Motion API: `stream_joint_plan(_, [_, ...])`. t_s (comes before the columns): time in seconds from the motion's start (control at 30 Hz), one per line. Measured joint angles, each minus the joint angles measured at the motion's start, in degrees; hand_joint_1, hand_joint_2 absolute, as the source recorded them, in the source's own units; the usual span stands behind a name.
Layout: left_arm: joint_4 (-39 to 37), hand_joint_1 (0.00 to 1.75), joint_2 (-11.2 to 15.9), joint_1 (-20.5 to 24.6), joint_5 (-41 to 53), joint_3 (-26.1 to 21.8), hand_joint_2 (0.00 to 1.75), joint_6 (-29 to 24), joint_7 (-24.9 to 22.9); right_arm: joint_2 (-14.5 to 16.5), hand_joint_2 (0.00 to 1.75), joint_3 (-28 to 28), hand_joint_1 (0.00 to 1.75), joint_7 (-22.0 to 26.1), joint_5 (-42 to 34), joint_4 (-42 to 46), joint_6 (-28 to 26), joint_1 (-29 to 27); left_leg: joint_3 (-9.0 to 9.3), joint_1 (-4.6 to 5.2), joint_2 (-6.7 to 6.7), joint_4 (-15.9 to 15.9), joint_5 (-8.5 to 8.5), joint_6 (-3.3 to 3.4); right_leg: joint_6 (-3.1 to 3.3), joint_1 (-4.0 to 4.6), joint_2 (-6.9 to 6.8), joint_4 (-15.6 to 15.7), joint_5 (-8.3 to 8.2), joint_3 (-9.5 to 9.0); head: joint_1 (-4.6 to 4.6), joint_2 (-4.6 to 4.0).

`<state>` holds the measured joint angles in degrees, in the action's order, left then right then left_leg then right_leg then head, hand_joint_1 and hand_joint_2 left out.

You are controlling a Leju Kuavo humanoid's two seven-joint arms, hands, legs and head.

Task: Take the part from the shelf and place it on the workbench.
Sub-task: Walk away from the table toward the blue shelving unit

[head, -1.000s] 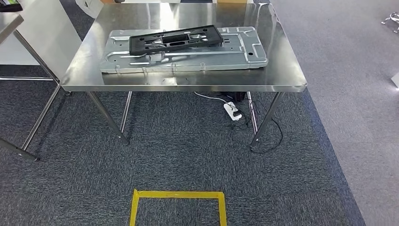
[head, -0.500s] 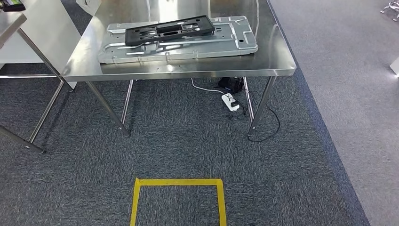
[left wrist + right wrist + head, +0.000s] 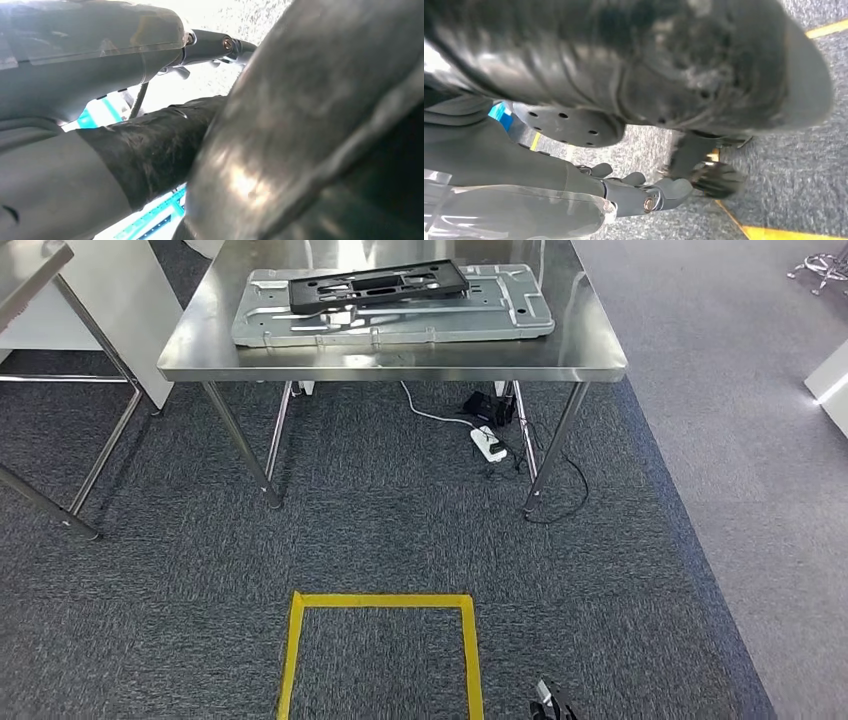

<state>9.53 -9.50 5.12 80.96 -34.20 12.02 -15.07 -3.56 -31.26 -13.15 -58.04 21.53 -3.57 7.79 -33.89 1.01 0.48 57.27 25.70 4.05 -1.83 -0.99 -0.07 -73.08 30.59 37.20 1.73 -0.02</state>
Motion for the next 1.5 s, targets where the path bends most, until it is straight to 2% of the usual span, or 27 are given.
stream_joint_plan(0.03, [0.0, 0.0, 0.03, 0.04, 0.01, 0.03, 0.0, 0.04, 0.01, -0.17, 0.0, -0.3, 0.0, 0.07, -0.15, 0.23, -0.08, 0.15, -1.01, 0.02, -0.02, 0.52, -0.43, -0.14, 0.22, 0.06, 0.0, 3.21, -1.35, -2.91, 0.0, 0.0])
stream_joint_plan(0.1, [0.0, 0.0, 0.07, 0.17, 0.02, 0.07, 0.0, 0.07, 0.01, -0.49, 0.0, -0.8, 0.0, 0.13, -0.36, 0.7, -0.17, 0.48, -2.46, 0.15, -0.05, 1.47, -1.14, -0.56, 0.66, 0.4, -0.01, 11.2, -0.74, -8.62, 0.03, 0.01])
stream_joint_plan(0.17, [0.0, 0.0, 0.13, 0.25, 0.02, 0.14, 0.0, 0.1, 0.01, -0.69, 0.0, -1.44, 0.0, 0.14, -0.81, 1.24, -0.4, 0.82, -3.0, 0.17, 0.01, 1.78, -2.02, -1.16, 0.99, 0.8, 0.01, 15.4, 0.68, -10.77, 0.01, 0.01])
stream_joint_plan(0.23, [0.0, 0.0, 0.3, 0.22, 0.02, 0.28, 0.0, 0.15, 0.01, -0.77, 0.0, -2.38, 0.0, 0.14, -1.7, 1.86, -0.96, 0.95, -3.31, 0.06, -0.08, 1.88, -2.32, -1.88, 1.51, 0.59, -0.09, 15.92, -0.15, -10.1, -0.06, 0.0])
stream_joint_plan(0.27, [0.0, 0.0, 0.38, 0.21, 0.02, 0.37, 0.0, 0.18, 0.04, -0.83, 0.0, -2.9, 0.0, 0.13, -2.27, 2.16, -1.26, 0.98, -3.74, -0.01, -0.19, 2.64, -1.18, -2.31, 1.86, 0.4, -0.2, 16.0, -0.75, -9.55, -0.02, 0.0])
stream_joint_plan(0.4, [0.0, 0.0, 0.61, 0.45, 0.02, 0.67, 0.0, 0.32, 0.31, -1.23, 0.0, -4.61, 0.0, 0.14, -4.05, 3.11, -1.86, 1.13, -6.21, -0.57, -0.38, 14.25, 8.94, -3.79, 2.49, 0.03, -0.58, 15.98, -3.4, -6.26, 0.24, 0.0])
stream_joint_plan(0.43, [0.0, 0.0, 0.66, 0.51, 0.02, 0.74, 0.0, 0.34, 0.31, -1.33, 0.0, -4.96, 0.0, 0.15, -4.33, 3.31, -1.89, 1.14, -6.08, -0.72, -0.38, 16.78, 9.38, -3.97, 2.41, 0.0, -0.59, 15.85, -4.11, -5.28, 0.23, 0.0])
stream_joint_plan(0.47, [0.0, 0.0, 0.69, 0.52, 0.02, 0.83, 0.0, 0.37, 0.26, -1.39, 0.0, -5.33, 0.0, 0.15, -4.62, 3.51, -1.9, 1.14, -5.21, -0.87, -0.38, 17.7, 8.4, -4.09, 2.28, -0.04, -0.6, 15.66, -4.79, -4.27, 0.23, 0.0])
stream_joint_plan(0.5, [0.0, 0.0, 0.72, 0.52, 0.02, 0.91, 0.0, 0.42, 0.21, -1.43, 0.0, -5.71, 0.0, 0.16, -4.92, 3.73, -1.94, 1.14, -3.5, -1.0, -0.37, 16.73, 6.62, -4.14, 2.1, -0.11, -0.59, 15.46, -5.42, -3.31, 0.24, 0.0])
stream_joint_plan(0.57, [0.0, 0.0, 0.74, 0.47, 0.01, 1.1, 0.0, 0.55, 0.15, -1.48, 0.0, -6.46, 0.0, 0.17, -5.51, 4.28, -2.11, 1.13, 2.46, -1.17, -0.43, 9.52, 4.45, -4.06, 1.57, -0.19, -0.51, 15.02, -6.51, -1.7, 0.27, 0.0])
stream_joint_plan(0.63, [0.0, 0.0, 0.75, 0.33, -0.01, 1.23, 0.0, 0.69, 0.15, -1.58, 0.0, -7.09, 0.0, 0.2, -6.04, 4.86, -2.36, 1.16, 7.58, -1.03, -0.65, 1.48, 5.65, -3.59, 0.86, -0.13, -0.46, 14.8, -7.51, -0.88, 0.27, 0.0])
stream_joint_plan(0.67, [0.0, 0.0, 0.75, 0.24, -0.01, 1.25, 0.0, 0.73, 0.16, -1.66, 0.0, -7.36, 0.0, 0.21, -6.3, 5.12, -2.48, 1.19, 8.48, -0.88, -0.75, -0.53, 6.4, -3.26, 0.5, -0.09, -0.47, 14.88, -8.09, -0.65, 0.26, 0.01])
stream_joint_plan(0.73, [-0.01, 0.0, 0.73, 0.05, -0.02, 1.31, 0.0, 0.81, 0.2, -1.96, 0.0, -7.98, 0.0, 0.25, -7.02, 5.51, -2.77, 1.23, 7.91, -0.87, -0.64, -1.41, 6.07, -2.37, -0.18, -0.12, -0.43, 14.97, -8.85, -0.25, 0.25, 0.01])
stream_joint_plan(0.77, [-0.01, 0.0, 0.72, -0.01, -0.02, 1.34, 0.0, 0.83, 0.21, -2.09, 0.0, -8.34, 0.0, 0.31, -7.51, 5.7, -2.9, 1.19, 7.39, -0.91, -0.5, -1.46, 5.46, -1.83, -0.39, -0.12, -0.36, 14.34, -7.94, 0.12, 0.17, 0.01])
stream_joint_plan(0.83, [-0.02, 0.0, 0.69, -0.09, 0.0, 1.4, 0.0, 0.84, 0.23, -2.27, 0.0, -9.02, 0.0, 0.46, -8.64, 6.07, -3.13, 1.01, 6.09, -0.94, -0.14, -1.66, 4.11, -0.88, -0.51, -0.17, -0.2, 10.05, -2.92, 1.45, -0.03, 0.0])
stream_joint_plan(0.9, [-0.02, 0.0, 0.71, -0.1, 0.02, 1.46, 0.0, 0.8, 0.23, -2.33, 0.0, -9.61, 0.0, 0.64, -9.61, 6.42, -3.27, 0.93, 4.44, -0.62, 0.05, -1.56, 2.78, -0.4, -0.48, -0.04, -0.14, 2.78, 2.51, 3.01, -0.2, 0.0])
stream_joint_plan(0.93, [-0.02, 0.0, 0.71, -0.09, 0.03, 1.51, 0.0, 0.78, 0.23, -2.38, 0.0, -9.87, 0.0, 0.71, -9.95, 6.55, -3.34, 0.93, 3.52, -0.43, 0.13, -1.44, 2.08, -0.3, -0.43, 0.03, -0.12, -0.17, 3.31, 3.24, -0.24, 0.0])
stream_joint_plan(1.0, [-0.02, 0.0, 0.71, -0.08, 0.04, 1.63, 0.0, 0.75, 0.22, -2.52, 0.0, -10.39, 0.0, 0.78, -10.44, 6.8, -3.53, 0.93, 1.54, -0.07, 0.25, -1.0, 0.82, -0.26, -0.04, 0.23, -0.12, -1.33, 0.9, 1.34, -0.23, 0.0])
stream_joint_plan(1.07, [-0.02, 0.0, 0.71, -0.05, 0.03, 1.72, 0.0, 0.74, 0.19, -2.7, 0.0, -10.93, 0.0, 0.8, -10.89, 7.15, -3.73, 0.95, -0.17, 0.16, 0.29, -0.33, -0.13, -0.41, 0.77, 0.68, -0.21, 4.59, -1.74, -4.14, -0.22, 0.01])
stream_joint_plan(1.13, [-0.02, 0.0, 0.7, -0.01, 0.02, 1.75, 0.0, 0.75, 0.09, -2.9, 0.0, -11.62, 0.0, 0.85, -11.51, 7.62, -3.9, 1.14, -1.22, 0.42, 0.38, 0.4, -0.9, -0.7, 1.53, 1.16, -0.48, 12.8, -0.73, -9.85, -0.24, 0.01])
stream_joint_plan(1.17, [-0.02, 0.0, 0.71, 0.01, 0.02, 1.79, 0.0, 0.77, 0.03, -2.99, 0.0, -12.09, 0.0, 0.96, -11.89, 7.85, -3.98, 1.29, -1.59, 0.5, 0.52, 0.61, -1.36, -0.91, 1.76, 1.33, -0.54, 15.41, 0.15, -11.32, -0.25, 0.01])
stream_joint_plan(1.23, [-0.02, 0.0, 0.83, -0.05, 0.03, 1.9, 0.0, 0.84, -0.07, -3.05, 0.0, -13.19, 0.0, 1.38, -12.7, 8.21, -4.1, 1.41, -2.24, 0.56, 0.74, 0.8, -2.14, -1.46, 2.13, 1.16, -0.38, 17.01, 0.13, -11.05, -0.32, 0.01])
stream_joint_plan(1.27, [-0.02, 0.0, 0.9, -0.07, 0.03, 2.0, 0.0, 0.92, -0.1, -3.07, 0.0, -13.73, 0.0, 1.67, -13.04, 8.35, -4.13, 1.33, -2.73, 0.52, 0.59, 1.26, -1.53, -1.88, 2.37, 0.98, -0.27, 17.06, -0.45, -10.42, -0.31, 0.01])
stream_joint_plan(1.33, [-0.02, 0.0, 1.04, -0.08, 0.06, 2.21, 0.0, 1.1, 0.0, -3.08, 0.0, -14.53, 0.0, 2.26, -13.55, 8.55, -4.14, 1.11, -3.97, 0.29, 0.09, 4.56, 2.6, -2.81, 2.89, 0.68, -0.16, 17.18, -1.73, -9.13, -0.2, 0.0])
stream_joint_plan(1.4, [-0.02, 0.0, 1.14, 0.06, 0.09, 2.41, 0.0, 1.22, 0.13, -3.11, 0.0, -15.08, 0.0, 2.71, -13.92, 8.66, -4.14, 1.08, -5.16, -0.09, -0.11, 11.04, 8.04, -3.54, 3.17, 0.67, 0.13, 17.08, -3.04, -7.5, -0.04, 0.0])
stream_joint_plan(1.43, [-0.02, 0.0, 1.19, 0.13, 0.1, 2.5, 0.0, 1.25, 0.14, -3.13, 0.0, -15.38, 0.0, 2.89, -14.13, 8.7, -4.12, 1.1, -5.29, -0.28, -0.12, 14.1, 9.36, -3.77, 3.15, 0.67, 0.39, 16.95, -3.75, -6.53, -0.01, 0.0])
stream_joint_plan(1.5, [-0.01, 0.0, 1.23, 0.19, 0.11, 2.68, 0.0, 1.25, 0.07, -3.13, 0.0, -15.97, 0.0, 3.07, -14.49, 8.72, -3.97, 1.09, -3.54, -0.53, -0.21, 15.54, 7.54, -3.86, 2.93, 0.64, 0.99, 16.49, -5.02, -4.58, 0.01, 0.0])
